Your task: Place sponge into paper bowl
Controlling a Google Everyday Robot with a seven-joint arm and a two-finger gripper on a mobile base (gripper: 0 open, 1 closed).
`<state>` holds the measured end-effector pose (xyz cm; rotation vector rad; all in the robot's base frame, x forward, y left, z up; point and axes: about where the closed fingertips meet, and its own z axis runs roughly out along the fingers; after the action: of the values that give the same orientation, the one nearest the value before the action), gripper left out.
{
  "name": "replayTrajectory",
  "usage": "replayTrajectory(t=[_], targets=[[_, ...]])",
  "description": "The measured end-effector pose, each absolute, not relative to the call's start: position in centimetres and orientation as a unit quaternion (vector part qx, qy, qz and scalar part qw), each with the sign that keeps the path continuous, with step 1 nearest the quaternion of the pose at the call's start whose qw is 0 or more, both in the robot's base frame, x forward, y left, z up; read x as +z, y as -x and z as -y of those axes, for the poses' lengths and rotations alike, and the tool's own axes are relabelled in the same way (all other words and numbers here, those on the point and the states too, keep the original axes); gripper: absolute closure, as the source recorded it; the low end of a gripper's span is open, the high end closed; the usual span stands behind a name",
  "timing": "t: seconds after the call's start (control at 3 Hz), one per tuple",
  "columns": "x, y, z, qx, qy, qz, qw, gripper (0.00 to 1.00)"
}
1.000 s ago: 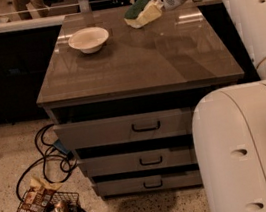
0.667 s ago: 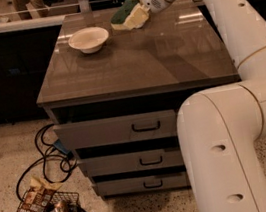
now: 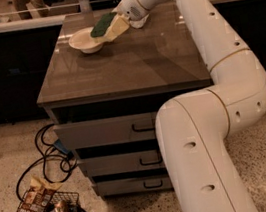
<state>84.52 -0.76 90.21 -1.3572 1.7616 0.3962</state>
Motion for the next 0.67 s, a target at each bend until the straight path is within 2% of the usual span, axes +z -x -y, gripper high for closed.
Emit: replayTrajectory(t=[0.67], targets=[[89.0, -85.5, -3.7, 0.155, 0.559, -0.699, 0.418, 1.0]])
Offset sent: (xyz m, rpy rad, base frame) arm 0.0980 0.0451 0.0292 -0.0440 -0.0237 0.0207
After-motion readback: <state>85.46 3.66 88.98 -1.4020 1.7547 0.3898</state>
